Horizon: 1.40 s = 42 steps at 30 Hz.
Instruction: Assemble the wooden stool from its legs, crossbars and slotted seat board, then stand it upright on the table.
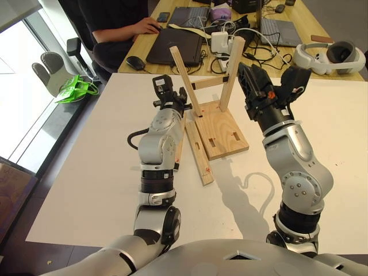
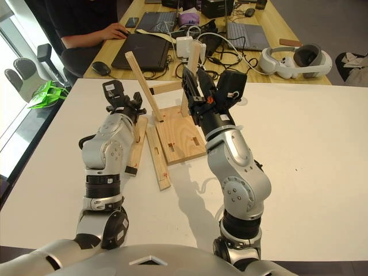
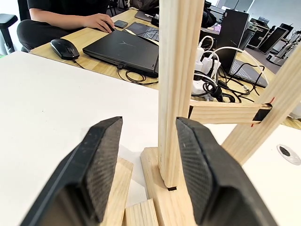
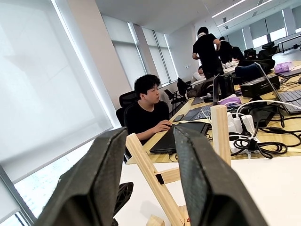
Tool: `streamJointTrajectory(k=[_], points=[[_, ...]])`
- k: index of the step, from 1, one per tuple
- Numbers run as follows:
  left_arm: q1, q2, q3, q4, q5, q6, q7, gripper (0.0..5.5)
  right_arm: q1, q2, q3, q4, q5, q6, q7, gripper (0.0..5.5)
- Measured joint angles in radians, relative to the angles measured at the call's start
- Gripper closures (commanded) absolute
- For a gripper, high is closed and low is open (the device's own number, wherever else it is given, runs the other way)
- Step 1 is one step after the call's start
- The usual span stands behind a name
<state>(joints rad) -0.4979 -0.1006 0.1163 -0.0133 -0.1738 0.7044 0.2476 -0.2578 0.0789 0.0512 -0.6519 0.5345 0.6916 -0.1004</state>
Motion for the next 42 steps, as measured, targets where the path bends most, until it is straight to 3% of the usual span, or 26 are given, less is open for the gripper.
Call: streamJointTrajectory(k=[5, 9, 17, 23, 29, 31, 35, 42], points=[[0.015, 0.07, 0.024, -0.031, 0.046, -0.01, 0.004, 3.41, -0.017, 0.003, -0.003, 0.002, 0.0, 0.0, 0.0, 3.63], [0.05, 0.056, 0.041, -0.16, 0.034, 0.05, 0.007, 3.41, -0.019, 0.002, -0.008, 0.009, 0.0, 0.0, 0.001, 3.63], [0.055, 0.09, 0.179, -0.401, 0.007, 0.156, 0.032, 3.41, -0.019, 0.003, -0.014, 0.01, 0.0, 0.0, 0.0, 3.63], [0.195, 0.067, 0.083, -0.403, 0.044, 0.297, 0.022, 3.41, -0.019, 0.002, -0.015, 0.01, 0.0, 0.001, 0.0, 3.63], [0.064, -0.075, -0.075, -0.476, -0.079, 0.429, -0.015, 3.41, -0.021, 0.003, -0.016, 0.01, 0.0, 0.001, 0.0, 3.63], [0.057, -0.078, -0.067, -0.485, -0.117, 0.471, -0.018, 3.41, -0.021, 0.003, -0.017, 0.01, 0.0, 0.001, 0.0, 3.63], [0.056, -0.063, 0.06, -0.5, -0.133, 0.486, -0.006, 3.41, -0.021, 0.004, -0.016, 0.009, -0.002, 0.001, -0.002, 3.63], [0.125, 0.214, 0.186, -0.487, 0.025, 0.347, -0.012, 3.41, -0.021, 0.007, -0.021, 0.006, -0.002, 0.001, -0.017, 3.63]])
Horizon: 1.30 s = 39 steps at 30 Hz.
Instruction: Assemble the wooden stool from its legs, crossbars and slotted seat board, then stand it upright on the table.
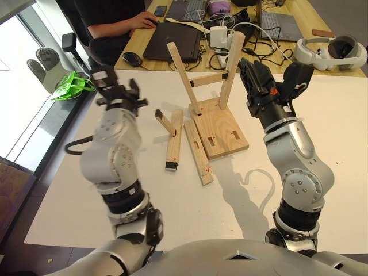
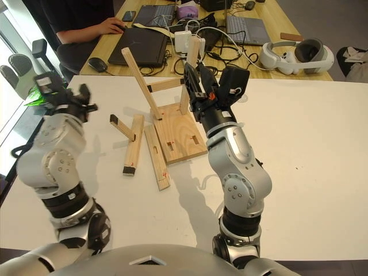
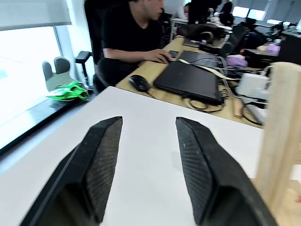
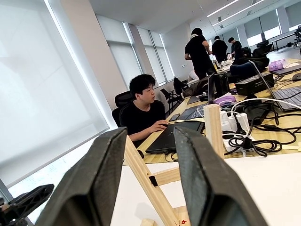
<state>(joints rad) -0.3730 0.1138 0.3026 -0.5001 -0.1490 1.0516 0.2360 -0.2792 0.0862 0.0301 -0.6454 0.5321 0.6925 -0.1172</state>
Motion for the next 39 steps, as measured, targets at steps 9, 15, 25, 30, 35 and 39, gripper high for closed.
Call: streamJointTrajectory(k=[9, 15, 25, 30, 35, 39], points=[[0.11, -0.11, -0.247, 0.151, 0.058, -0.067, -0.042, 3.41, -0.008, 0.0, -0.011, 0.006, 0.002, 0.0, -0.001, 3.63], [-0.028, -0.24, -0.493, 0.073, -0.005, -0.063, -0.054, 3.41, -0.025, 0.005, -0.011, 0.014, 0.002, 0.0, 0.002, 3.63], [0.125, -0.032, -0.301, 0.012, 0.027, 0.088, -0.12, 2.93, -0.024, 0.007, -0.014, 0.011, -0.009, -0.005, -0.007, 3.63], [0.066, -0.029, -0.214, 0.218, -0.05, 0.145, -0.238, 2.63, -0.023, 0.007, -0.011, 0.01, -0.011, -0.013, -0.009, 3.63], [-0.111, 0.051, -0.184, 0.486, -0.067, 0.102, -0.333, 2.63, -0.021, 0.006, -0.012, 0.011, -0.013, -0.026, -0.01, 3.63], [-0.195, 0.126, -0.247, 0.7, -0.025, 0.013, -0.401, 2.63, -0.017, 0.005, -0.011, 0.011, -0.024, -0.037, -0.01, 3.63]])
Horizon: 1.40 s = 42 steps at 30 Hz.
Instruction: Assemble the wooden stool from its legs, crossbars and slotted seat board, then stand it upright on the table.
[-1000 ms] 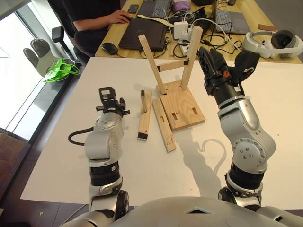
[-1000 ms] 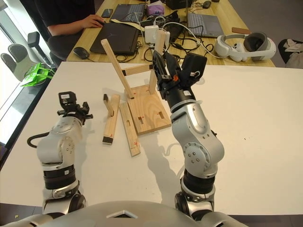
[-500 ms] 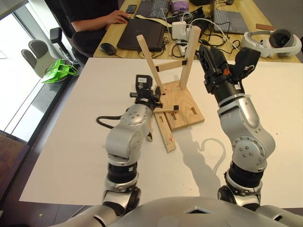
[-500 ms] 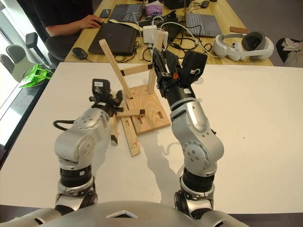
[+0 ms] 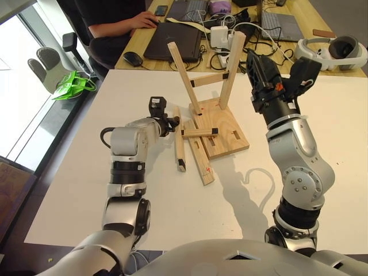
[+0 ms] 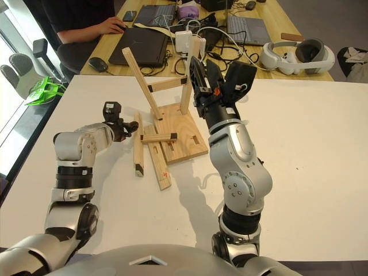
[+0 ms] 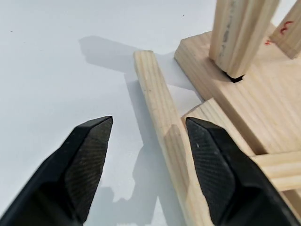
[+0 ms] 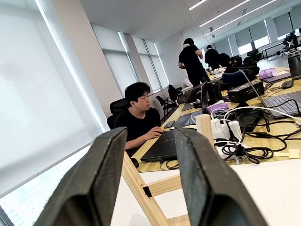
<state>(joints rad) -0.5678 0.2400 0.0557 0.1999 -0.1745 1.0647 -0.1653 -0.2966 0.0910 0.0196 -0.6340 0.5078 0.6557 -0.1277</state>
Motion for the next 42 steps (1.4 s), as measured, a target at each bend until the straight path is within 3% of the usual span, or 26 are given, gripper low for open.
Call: streamJointTrajectory(k=[5, 12, 19, 33, 39, 42], points=[[-0.078, 0.021, -0.088, 0.152, 0.033, -0.078, -0.082, 2.63, 0.0, 0.0, 0.001, 0.001, -0.004, -0.002, 0.001, 3.63], [-0.177, 0.021, -0.104, 0.311, 0.07, -0.184, -0.095, 2.63, 0.0, 0.0, 0.0, 0.001, -0.003, -0.002, 0.005, 3.63], [-0.226, 0.012, -0.199, 0.503, 0.145, -0.29, -0.157, 2.63, 0.0, 0.0, 0.001, 0.003, -0.003, -0.002, 0.007, 3.63], [-0.25, 0.001, -0.15, 0.67, 0.166, -0.443, -0.151, 4.38, 0.0, 0.0, 0.001, 0.003, -0.003, -0.002, 0.007, 3.63], [-0.243, 0.004, -0.108, 0.659, 0.161, -0.449, -0.153, 4.43, 0.001, 0.0, 0.001, 0.003, -0.004, -0.002, 0.007, 3.63], [-0.181, 0.045, -0.068, 0.5, 0.139, -0.404, -0.155, 4.48, 0.002, -0.001, 0.0, 0.003, -0.004, -0.002, 0.007, 3.63]])
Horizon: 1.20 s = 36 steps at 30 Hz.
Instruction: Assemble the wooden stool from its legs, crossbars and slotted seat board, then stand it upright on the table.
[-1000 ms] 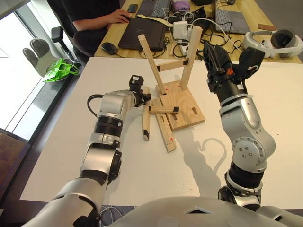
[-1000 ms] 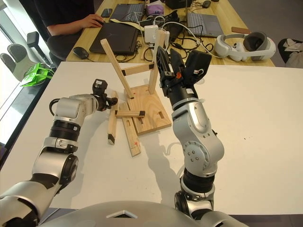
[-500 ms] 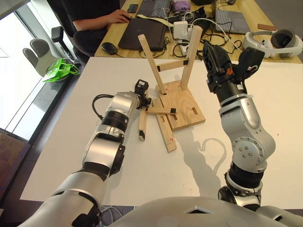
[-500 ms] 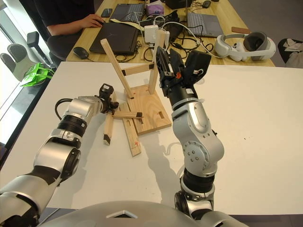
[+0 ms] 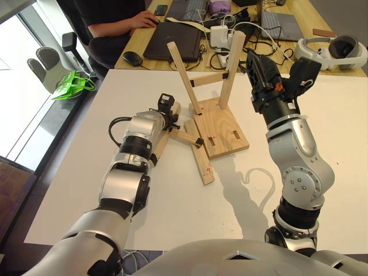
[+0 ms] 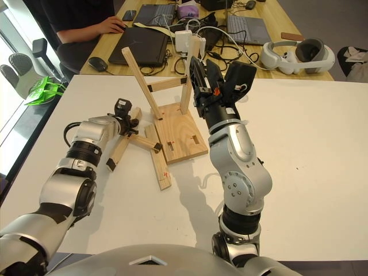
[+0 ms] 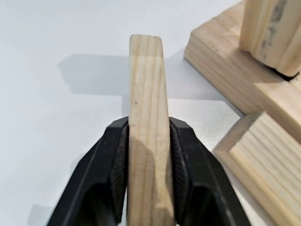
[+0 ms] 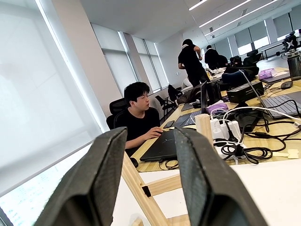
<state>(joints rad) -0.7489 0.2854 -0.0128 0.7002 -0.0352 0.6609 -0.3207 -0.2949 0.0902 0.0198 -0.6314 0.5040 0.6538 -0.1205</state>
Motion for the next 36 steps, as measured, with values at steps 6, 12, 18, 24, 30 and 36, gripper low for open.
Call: streamJointTrajectory(k=[6, 12, 18, 24, 30, 36], points=[[0.203, 0.098, 0.1, -0.553, -0.066, 0.248, -0.02, 4.48, 0.006, -0.002, -0.005, -0.004, 0.0, 0.0, -0.003, 3.63], [0.281, 0.308, 0.366, -0.849, -0.05, 0.363, 0.06, 4.48, 0.019, -0.038, -0.039, -0.018, -0.002, 0.0, 0.007, 3.63], [-0.05, 0.251, 0.508, -0.896, -0.051, 0.125, 0.329, 4.48, 0.036, -0.16, -0.041, 0.019, -0.031, 0.08, 0.05, 3.63], [-0.13, -0.143, 0.45, -1.079, -0.227, 0.099, 0.481, 4.48, 0.098, -0.21, 0.063, -0.044, 0.144, 0.219, 0.238, 3.63], [-0.019, -0.404, 0.316, -1.212, -0.364, 0.146, 0.567, 4.48, 0.098, -0.229, 0.076, -0.12, 0.405, 0.274, 0.376, 3.63], [0.023, -0.408, 0.189, -1.266, -0.414, 0.154, 0.624, 4.48, 0.072, -0.236, 0.075, -0.111, 0.46, 0.273, 0.362, 3.63]])
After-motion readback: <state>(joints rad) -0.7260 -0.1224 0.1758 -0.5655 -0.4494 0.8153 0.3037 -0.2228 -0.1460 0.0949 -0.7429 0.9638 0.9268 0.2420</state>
